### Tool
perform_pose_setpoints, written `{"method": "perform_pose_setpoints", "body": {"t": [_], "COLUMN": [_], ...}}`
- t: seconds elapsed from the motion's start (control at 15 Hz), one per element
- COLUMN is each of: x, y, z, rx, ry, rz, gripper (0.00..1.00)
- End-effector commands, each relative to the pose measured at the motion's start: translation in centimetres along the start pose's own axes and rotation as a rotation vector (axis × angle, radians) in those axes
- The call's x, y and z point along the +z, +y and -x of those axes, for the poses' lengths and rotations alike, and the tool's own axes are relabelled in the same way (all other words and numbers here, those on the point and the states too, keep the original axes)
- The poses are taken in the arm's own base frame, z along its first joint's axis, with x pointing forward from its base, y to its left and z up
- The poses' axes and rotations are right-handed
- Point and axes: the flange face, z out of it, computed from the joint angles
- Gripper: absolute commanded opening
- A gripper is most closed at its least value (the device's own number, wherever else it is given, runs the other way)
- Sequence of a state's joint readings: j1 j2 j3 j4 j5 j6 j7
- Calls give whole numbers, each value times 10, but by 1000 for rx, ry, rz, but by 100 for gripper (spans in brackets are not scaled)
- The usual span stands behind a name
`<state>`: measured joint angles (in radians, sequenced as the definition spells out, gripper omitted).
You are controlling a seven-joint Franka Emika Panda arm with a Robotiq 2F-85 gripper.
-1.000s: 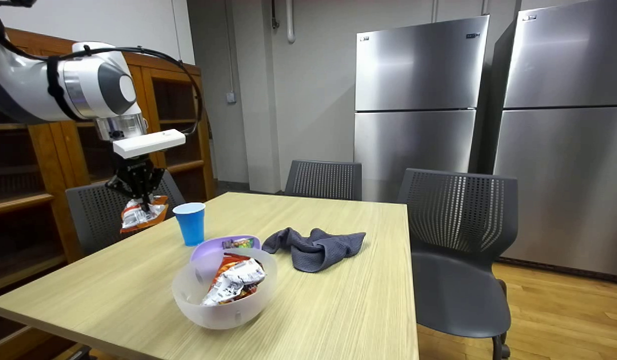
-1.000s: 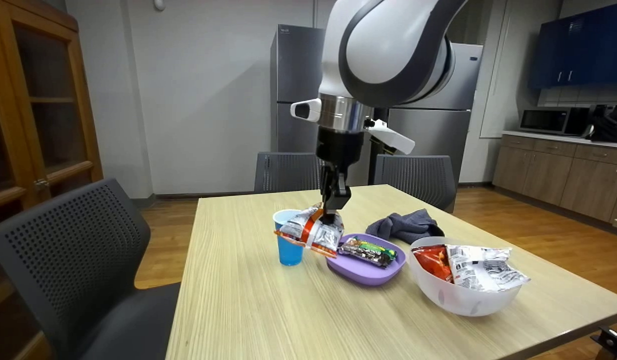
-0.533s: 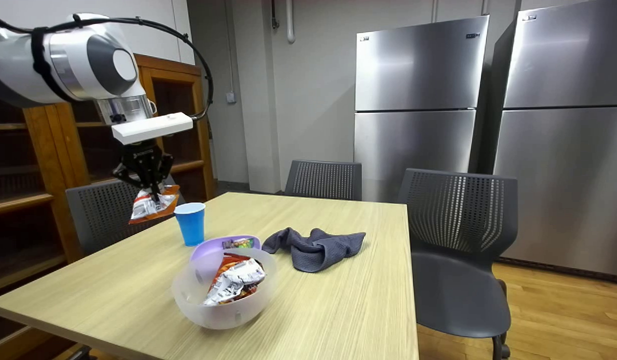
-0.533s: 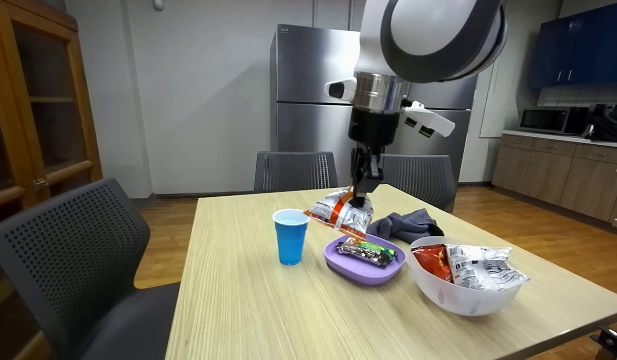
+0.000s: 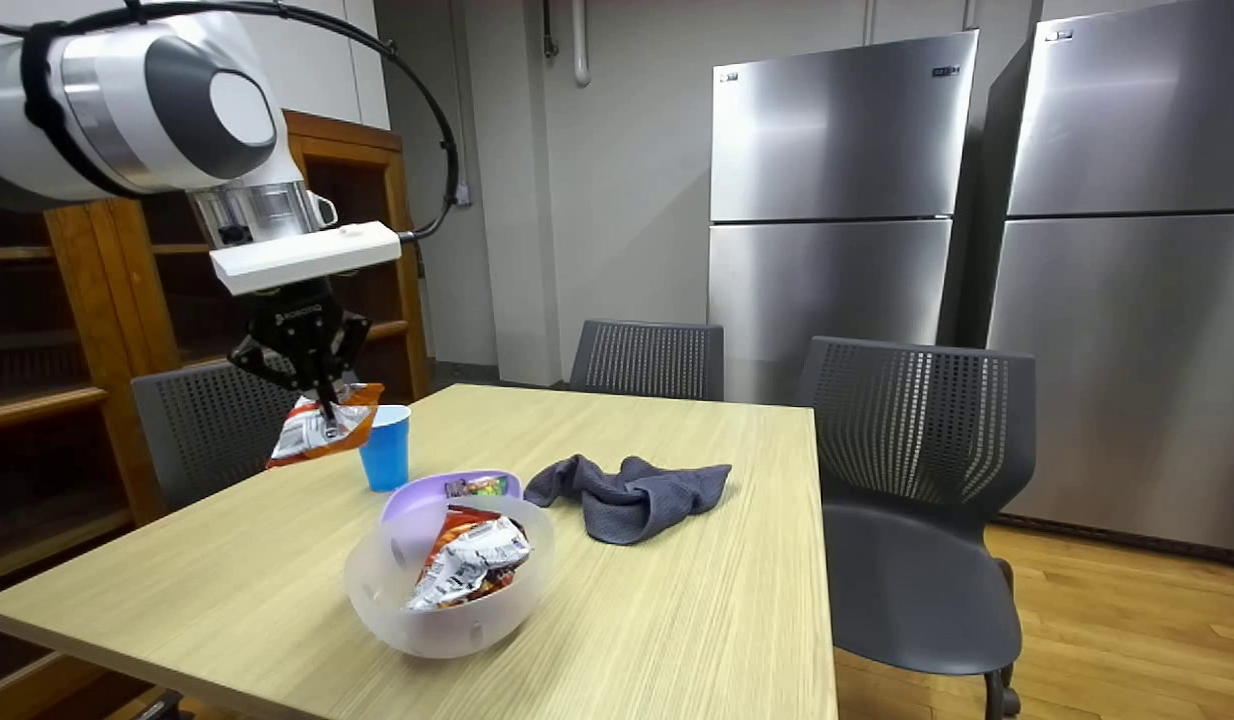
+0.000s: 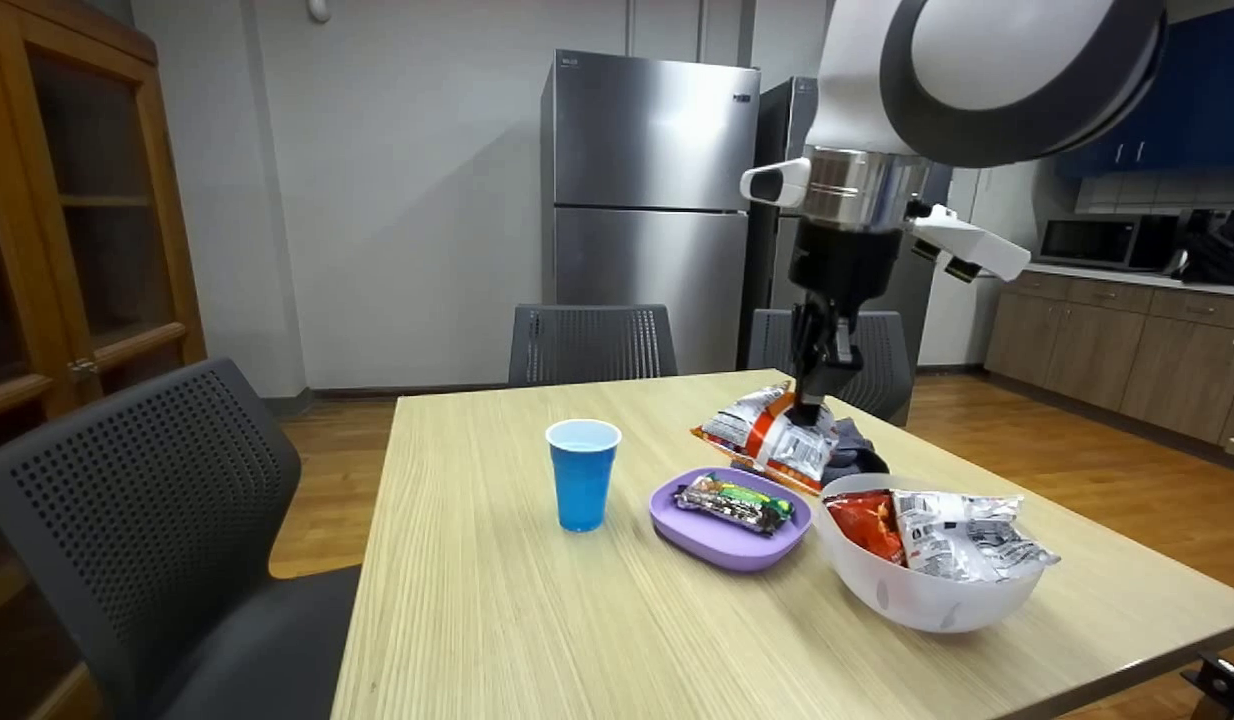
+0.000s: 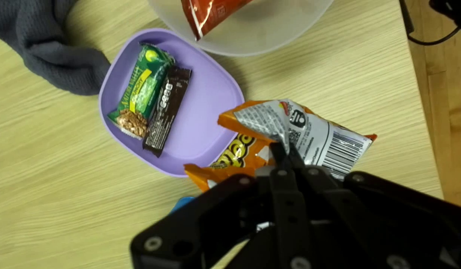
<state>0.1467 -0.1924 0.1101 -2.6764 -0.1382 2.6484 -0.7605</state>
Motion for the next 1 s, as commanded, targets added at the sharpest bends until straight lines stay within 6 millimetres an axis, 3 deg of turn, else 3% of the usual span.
{"method": "perform_pose_setpoints", "body": {"t": [0.0,0.27,0.33,0.67,0.93], "x": [-4,8,9,16,26], "y": [-9,-9,7,22,27], "z": [37,76,75,108,123], "rx": [116,259,288,392,419], "ry": [-7,-61,-76,-113,-140], "rz": [20,13,10,18,24], "gripper": [0,0,0,0,0]}}
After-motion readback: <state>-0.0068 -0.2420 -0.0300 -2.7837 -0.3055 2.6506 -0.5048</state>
